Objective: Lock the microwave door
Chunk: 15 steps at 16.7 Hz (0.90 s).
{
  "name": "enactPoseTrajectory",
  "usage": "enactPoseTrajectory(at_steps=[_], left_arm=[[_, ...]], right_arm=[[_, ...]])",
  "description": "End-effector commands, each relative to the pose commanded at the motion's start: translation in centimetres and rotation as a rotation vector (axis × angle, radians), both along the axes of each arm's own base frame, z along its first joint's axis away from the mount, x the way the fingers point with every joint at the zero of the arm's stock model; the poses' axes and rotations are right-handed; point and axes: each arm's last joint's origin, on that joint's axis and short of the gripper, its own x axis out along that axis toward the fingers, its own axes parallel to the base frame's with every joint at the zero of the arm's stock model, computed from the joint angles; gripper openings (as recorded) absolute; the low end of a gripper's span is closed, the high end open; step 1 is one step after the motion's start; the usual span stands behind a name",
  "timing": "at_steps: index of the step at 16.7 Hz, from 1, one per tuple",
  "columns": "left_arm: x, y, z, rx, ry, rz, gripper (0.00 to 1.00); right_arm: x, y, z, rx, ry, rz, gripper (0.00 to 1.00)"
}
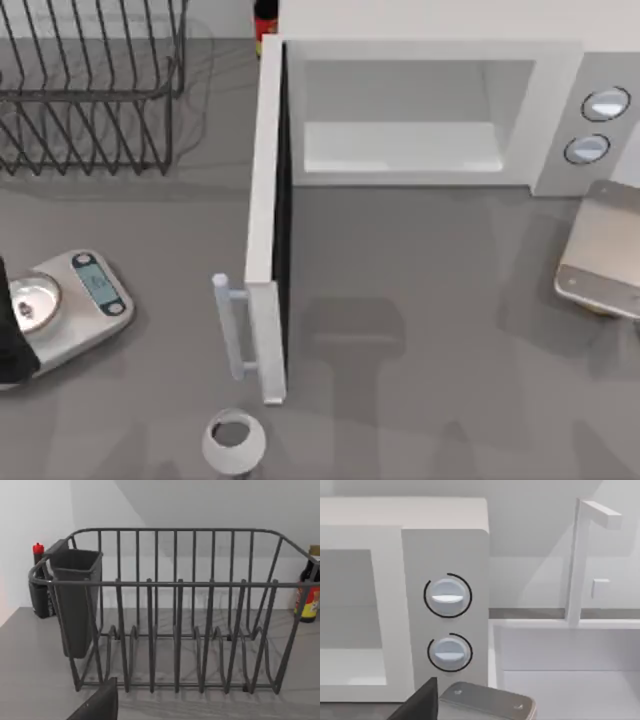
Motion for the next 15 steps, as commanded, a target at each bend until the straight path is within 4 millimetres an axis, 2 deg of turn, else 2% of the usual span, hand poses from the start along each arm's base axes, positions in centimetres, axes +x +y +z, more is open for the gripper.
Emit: enactPoseTrajectory(at_steps=[1, 14, 15], left_arm=[[0.00, 0.00, 0.00, 0.000, 0.000, 0.000, 1.00], [0.00, 0.00, 0.00, 0.000, 0.000, 0.000, 0.02], [0.00, 0.00, 0.00, 0.000, 0.000, 0.000, 0.00]], right_arm=[[0.00, 0.00, 0.00, 0.000, 0.000, 0.000, 1.00], [0.00, 0.00, 0.00, 0.000, 0.000, 0.000, 1.00], [0.00, 0.00, 0.00, 0.000, 0.000, 0.000, 1.00]])
